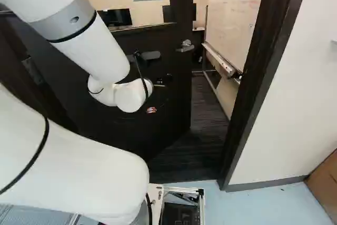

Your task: Open the door and move inside

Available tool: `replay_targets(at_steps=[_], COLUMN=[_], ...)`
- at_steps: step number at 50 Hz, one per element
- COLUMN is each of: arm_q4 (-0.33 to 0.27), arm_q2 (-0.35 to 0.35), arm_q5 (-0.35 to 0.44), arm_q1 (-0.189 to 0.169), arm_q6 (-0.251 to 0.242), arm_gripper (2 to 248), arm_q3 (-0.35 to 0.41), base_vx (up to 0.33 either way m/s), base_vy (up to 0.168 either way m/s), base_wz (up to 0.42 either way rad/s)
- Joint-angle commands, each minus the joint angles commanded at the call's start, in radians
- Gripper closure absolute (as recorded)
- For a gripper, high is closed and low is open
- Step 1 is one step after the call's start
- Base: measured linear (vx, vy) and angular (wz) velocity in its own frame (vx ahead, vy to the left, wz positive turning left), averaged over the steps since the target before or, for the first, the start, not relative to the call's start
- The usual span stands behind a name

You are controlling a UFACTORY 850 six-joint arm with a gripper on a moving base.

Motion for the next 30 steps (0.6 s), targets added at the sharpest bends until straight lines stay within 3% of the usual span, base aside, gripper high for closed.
replay_targets(at_steps=[30], arm_q4=[0.0], arm_q2=[-0.013], arm_q5=[0.0], arm_q1=[0.011], arm_q6=[0.0], arm_gripper=[3], arm_q3=[-0.011], base_vx=[0.035], base_vy=[0.022], base_wz=[-0.005])
